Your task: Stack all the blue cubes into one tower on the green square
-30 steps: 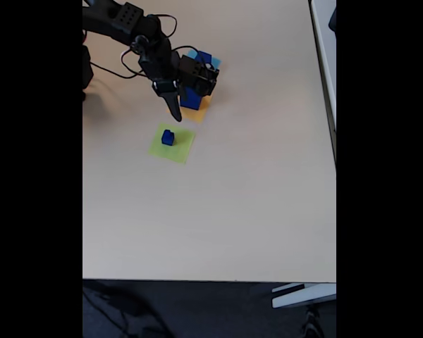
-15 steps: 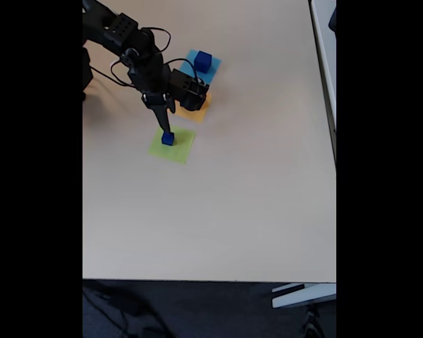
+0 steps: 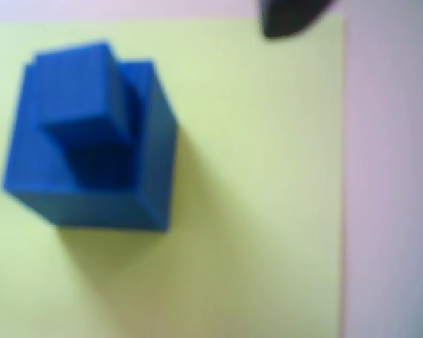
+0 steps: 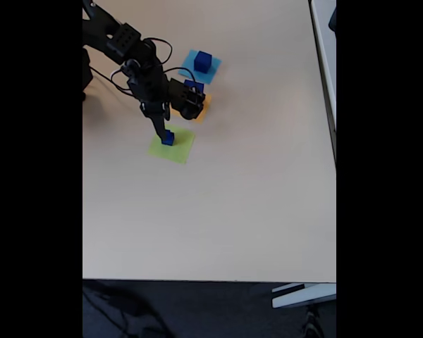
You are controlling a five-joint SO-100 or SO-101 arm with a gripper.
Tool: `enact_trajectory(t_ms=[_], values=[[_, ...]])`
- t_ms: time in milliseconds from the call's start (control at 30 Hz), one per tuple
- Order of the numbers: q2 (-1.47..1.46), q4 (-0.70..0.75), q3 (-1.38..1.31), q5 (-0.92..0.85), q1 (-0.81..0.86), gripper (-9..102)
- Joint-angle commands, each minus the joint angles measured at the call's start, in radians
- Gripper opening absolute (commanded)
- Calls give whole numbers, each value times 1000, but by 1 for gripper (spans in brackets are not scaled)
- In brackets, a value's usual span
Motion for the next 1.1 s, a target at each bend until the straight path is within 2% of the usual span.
enact_trajectory(t_ms=[0,1067], values=[[6,-17,-63,-5,0,26],[-61,-15,-97,-23,-2,24]])
